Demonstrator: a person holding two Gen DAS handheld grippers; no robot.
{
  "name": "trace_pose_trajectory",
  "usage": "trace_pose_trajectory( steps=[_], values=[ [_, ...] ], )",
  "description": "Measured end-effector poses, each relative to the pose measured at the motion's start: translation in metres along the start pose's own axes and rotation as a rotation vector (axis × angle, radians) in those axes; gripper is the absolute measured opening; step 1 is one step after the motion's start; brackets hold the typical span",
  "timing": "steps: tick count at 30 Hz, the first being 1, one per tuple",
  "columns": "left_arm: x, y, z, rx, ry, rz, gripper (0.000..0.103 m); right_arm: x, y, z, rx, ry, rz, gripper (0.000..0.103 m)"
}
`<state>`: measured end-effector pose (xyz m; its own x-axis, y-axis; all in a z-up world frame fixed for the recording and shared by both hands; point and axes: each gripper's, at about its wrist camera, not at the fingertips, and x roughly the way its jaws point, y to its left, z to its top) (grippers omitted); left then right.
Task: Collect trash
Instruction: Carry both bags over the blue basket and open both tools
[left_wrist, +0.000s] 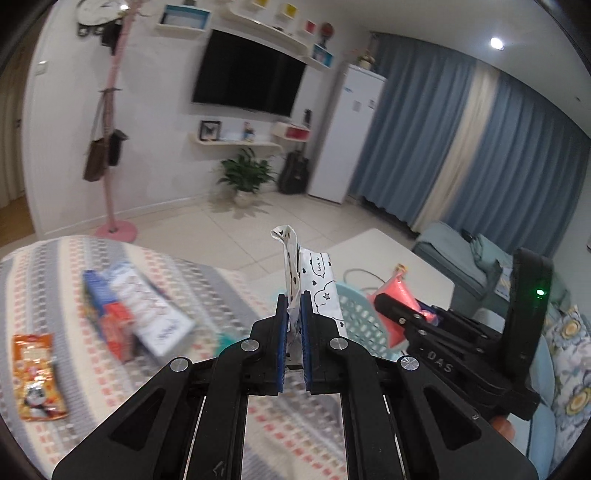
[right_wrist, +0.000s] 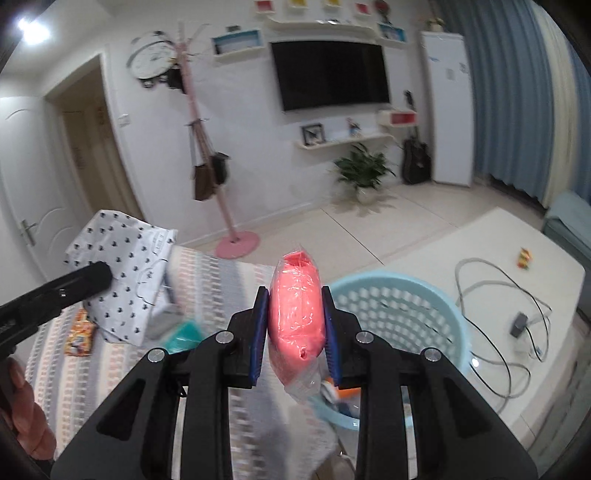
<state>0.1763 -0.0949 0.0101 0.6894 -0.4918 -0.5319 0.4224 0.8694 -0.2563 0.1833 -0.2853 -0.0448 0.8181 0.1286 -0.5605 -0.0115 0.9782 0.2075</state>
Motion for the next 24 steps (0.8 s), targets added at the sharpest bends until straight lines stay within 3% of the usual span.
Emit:
trace_pose_trajectory(
  steps=[6, 10, 16, 24],
  values=[
    [0.052, -0.022, -0.013, 0.042, 0.089, -0.012, 0.005, 0.037, -0.05, -0.018, 0.094, 0.104, -0.1, 0.025],
    [0.086, -0.026, -0.025, 0.031, 0.152, -0.027, 0.006, 0.062, -0.068, -0.033, 0.105, 0.183, -0.277, 0.025],
    [0.112, -0.029, -0.045, 0.028, 0.211, -0.041, 0.006, 0.084, -0.083, -0.055, 0.146, 0.245, -0.273, 0.025],
    [0.135, -0.032, -0.052, 0.01, 0.245, -0.046, 0.006, 0.102, -0.093, -0.059, 0.174, 0.28, -0.229, 0.025]
  ],
)
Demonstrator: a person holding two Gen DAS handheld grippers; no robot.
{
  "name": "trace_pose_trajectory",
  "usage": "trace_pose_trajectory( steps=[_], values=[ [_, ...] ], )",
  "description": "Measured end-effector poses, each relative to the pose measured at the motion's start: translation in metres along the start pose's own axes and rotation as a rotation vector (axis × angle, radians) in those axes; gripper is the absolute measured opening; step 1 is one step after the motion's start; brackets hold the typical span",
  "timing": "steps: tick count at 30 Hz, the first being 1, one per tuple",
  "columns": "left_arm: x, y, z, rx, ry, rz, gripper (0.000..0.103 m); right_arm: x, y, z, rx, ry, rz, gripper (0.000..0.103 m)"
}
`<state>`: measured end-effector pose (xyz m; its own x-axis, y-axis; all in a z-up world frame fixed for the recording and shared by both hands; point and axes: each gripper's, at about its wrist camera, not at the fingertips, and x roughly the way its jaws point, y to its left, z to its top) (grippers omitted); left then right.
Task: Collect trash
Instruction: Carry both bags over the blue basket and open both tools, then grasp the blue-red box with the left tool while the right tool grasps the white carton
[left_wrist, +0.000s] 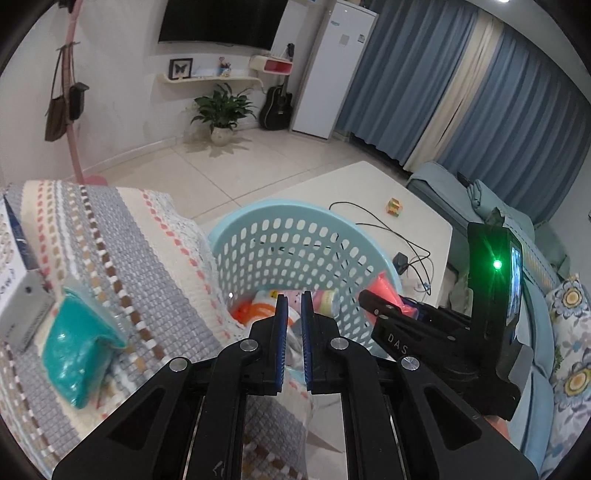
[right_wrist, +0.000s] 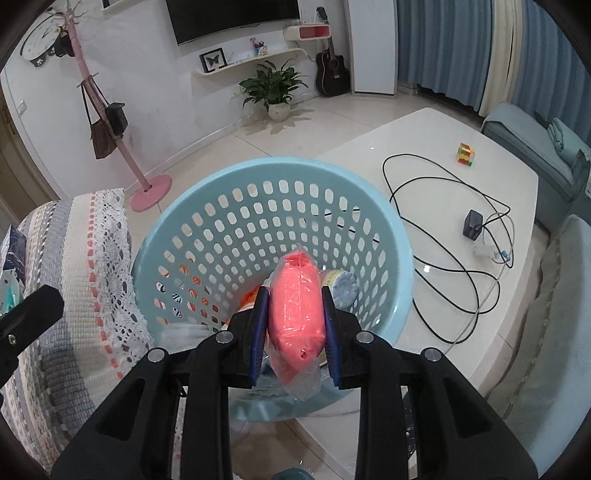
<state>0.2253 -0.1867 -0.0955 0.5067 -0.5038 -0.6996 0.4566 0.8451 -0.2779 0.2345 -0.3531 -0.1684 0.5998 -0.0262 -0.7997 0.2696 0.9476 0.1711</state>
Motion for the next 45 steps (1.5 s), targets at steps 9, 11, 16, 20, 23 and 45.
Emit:
trace_pose_trajectory(
  steps=[9, 11, 16, 20, 23, 45],
  values=[
    [-0.019, 0.018, 0.004, -0.064, -0.04, -0.003, 0.052, -0.01, -0.018, 0.004, 0.089, -0.008, 0.118, 0.066],
    [-0.03, 0.018, 0.005, -0.082, -0.065, -0.004, 0.071, -0.019, -0.017, 0.006, 0.086, -0.022, 0.133, 0.066],
    [-0.064, 0.014, 0.002, -0.085, -0.129, -0.005, 0.077, -0.039, -0.005, 0.012, 0.072, -0.056, 0.184, 0.066],
    [-0.089, 0.019, -0.001, -0.096, -0.169, 0.015, 0.079, -0.056, 0.018, 0.015, 0.027, -0.09, 0.219, 0.066],
    [-0.108, 0.03, -0.001, -0.124, -0.211, 0.05, 0.079, -0.064, 0.038, 0.015, -0.01, -0.102, 0.238, 0.066],
    [-0.159, 0.194, 0.014, -0.456, -0.219, 0.218, 0.079, -0.081, 0.201, 0.005, -0.344, -0.138, 0.368, 0.066]
  ],
)
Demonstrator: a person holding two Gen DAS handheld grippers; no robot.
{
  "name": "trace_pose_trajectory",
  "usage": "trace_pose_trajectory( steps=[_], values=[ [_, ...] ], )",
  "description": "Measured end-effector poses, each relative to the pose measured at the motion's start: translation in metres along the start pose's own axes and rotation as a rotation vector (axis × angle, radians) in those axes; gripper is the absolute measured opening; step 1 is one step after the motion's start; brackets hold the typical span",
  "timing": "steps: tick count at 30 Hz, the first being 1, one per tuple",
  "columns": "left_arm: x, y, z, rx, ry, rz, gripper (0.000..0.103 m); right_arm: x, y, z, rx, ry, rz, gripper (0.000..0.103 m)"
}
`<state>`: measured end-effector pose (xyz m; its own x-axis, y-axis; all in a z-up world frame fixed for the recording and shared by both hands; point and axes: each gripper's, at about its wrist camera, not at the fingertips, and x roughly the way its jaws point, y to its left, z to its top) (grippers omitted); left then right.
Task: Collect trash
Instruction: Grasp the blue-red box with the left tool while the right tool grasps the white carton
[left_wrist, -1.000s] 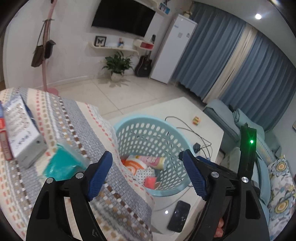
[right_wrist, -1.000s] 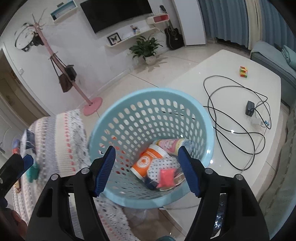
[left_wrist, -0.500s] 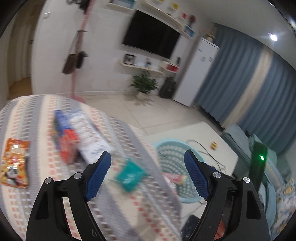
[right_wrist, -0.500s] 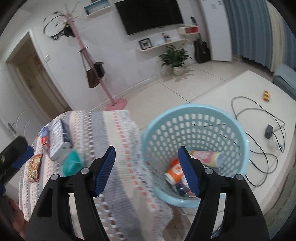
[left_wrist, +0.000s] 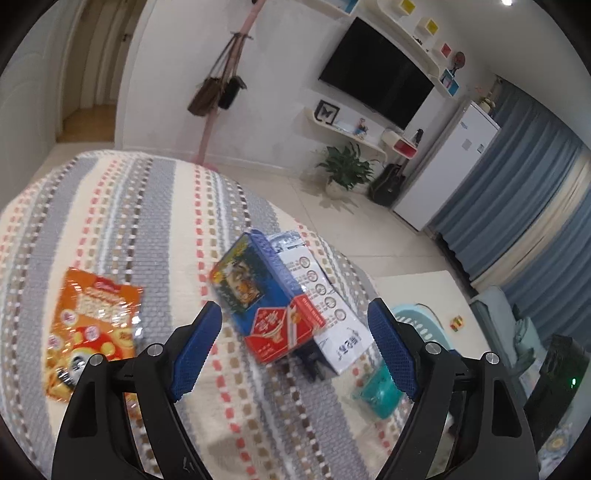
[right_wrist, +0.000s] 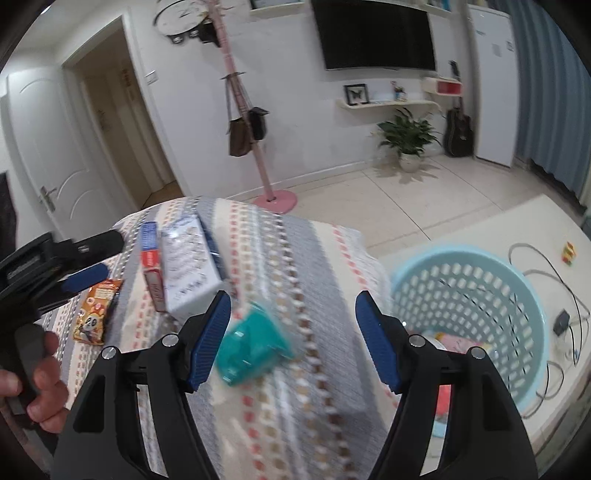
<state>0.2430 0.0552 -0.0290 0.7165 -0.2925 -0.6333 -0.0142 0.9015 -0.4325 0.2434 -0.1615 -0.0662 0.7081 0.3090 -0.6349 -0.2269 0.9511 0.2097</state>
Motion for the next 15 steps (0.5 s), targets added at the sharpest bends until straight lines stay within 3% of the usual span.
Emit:
trace_pose_trajectory(
  steps=[6, 11, 15],
  values=[
    [0.036, 0.001, 0.003, -0.056, 0.053, 0.013, 0.079, 0.01, 0.021, 0.0, -0.074, 0.021, 0.005, 0.066],
    [0.057, -0.003, 0.004, -0.041, 0.081, 0.065, 0.076, 0.016, 0.022, -0.001, -0.085, 0.041, -0.01, 0.066],
    [0.065, 0.002, 0.002, -0.032, 0.11, 0.072, 0.059, 0.017, 0.02, 0.005, -0.084, 0.045, 0.0, 0.066]
  ],
)
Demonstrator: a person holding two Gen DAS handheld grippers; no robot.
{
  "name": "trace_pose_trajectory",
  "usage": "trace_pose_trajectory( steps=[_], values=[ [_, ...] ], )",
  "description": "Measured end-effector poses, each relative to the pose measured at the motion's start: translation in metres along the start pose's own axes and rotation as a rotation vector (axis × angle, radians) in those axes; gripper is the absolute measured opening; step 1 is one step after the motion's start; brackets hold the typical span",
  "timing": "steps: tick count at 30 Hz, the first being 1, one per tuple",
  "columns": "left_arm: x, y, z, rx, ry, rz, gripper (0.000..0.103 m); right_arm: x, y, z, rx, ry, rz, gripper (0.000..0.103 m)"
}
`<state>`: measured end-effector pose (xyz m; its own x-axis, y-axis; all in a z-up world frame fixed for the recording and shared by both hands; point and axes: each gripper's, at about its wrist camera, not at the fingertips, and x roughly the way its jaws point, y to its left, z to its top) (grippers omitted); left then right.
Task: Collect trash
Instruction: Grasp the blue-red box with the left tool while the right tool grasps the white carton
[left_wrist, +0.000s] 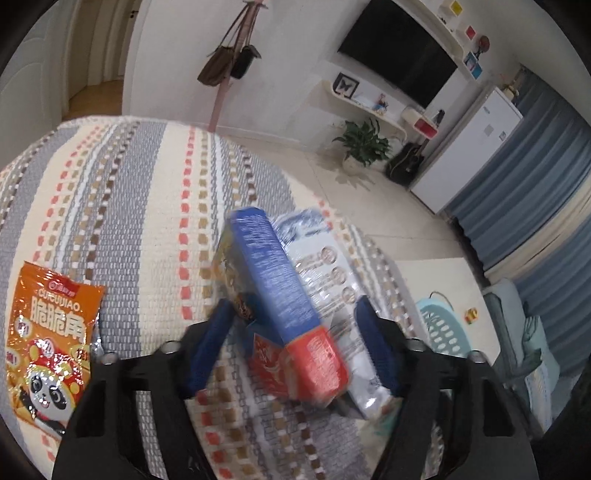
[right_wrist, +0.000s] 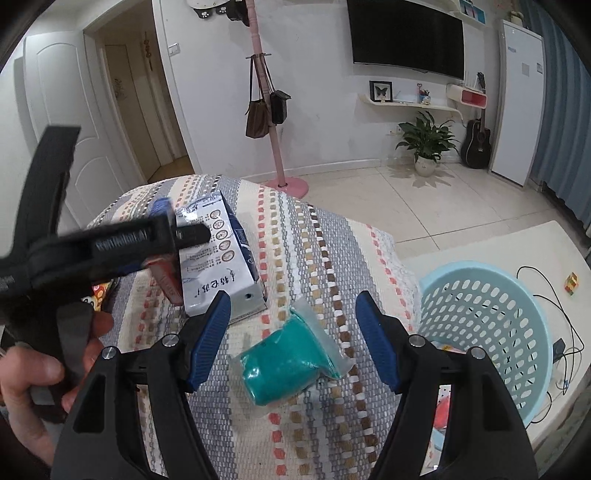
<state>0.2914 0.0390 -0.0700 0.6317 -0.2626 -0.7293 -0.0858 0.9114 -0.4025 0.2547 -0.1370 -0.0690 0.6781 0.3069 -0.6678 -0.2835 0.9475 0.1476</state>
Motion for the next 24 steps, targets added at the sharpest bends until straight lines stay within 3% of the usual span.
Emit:
trace_pose_trajectory(
  steps=[3, 6, 7, 11, 19, 24],
  values=[
    [-0.004, 0.016, -0.005, -0.048, -0.001, -0.055, 0.056, 0.003, 0.002, 0.004, 0.005, 0.011, 0.025, 0.066],
    [-0.016, 0.03, -0.011, -0.071, -0.02, -0.095, 0.044, 0.011, 0.005, 0.008, 0.027, 0.031, 0.062, 0.07],
    [-0.021, 0.033, -0.013, -0.067, -0.029, -0.099, 0.035, 0.013, 0.007, 0.009, 0.03, 0.033, 0.073, 0.073],
    [-0.029, 0.038, -0.017, -0.035, -0.059, -0.095, 0.019, 0.023, 0.021, 0.011, 0.015, 0.056, 0.085, 0.075],
    [-0.033, 0.046, -0.024, -0.056, -0.091, -0.163, 0.016, 0.036, 0.032, 0.014, -0.006, 0.077, 0.07, 0.075],
    [-0.048, 0.064, -0.024, -0.073, -0.144, -0.139, 0.016, 0.051, 0.038, 0.022, 0.008, 0.107, 0.078, 0.081]
  ],
)
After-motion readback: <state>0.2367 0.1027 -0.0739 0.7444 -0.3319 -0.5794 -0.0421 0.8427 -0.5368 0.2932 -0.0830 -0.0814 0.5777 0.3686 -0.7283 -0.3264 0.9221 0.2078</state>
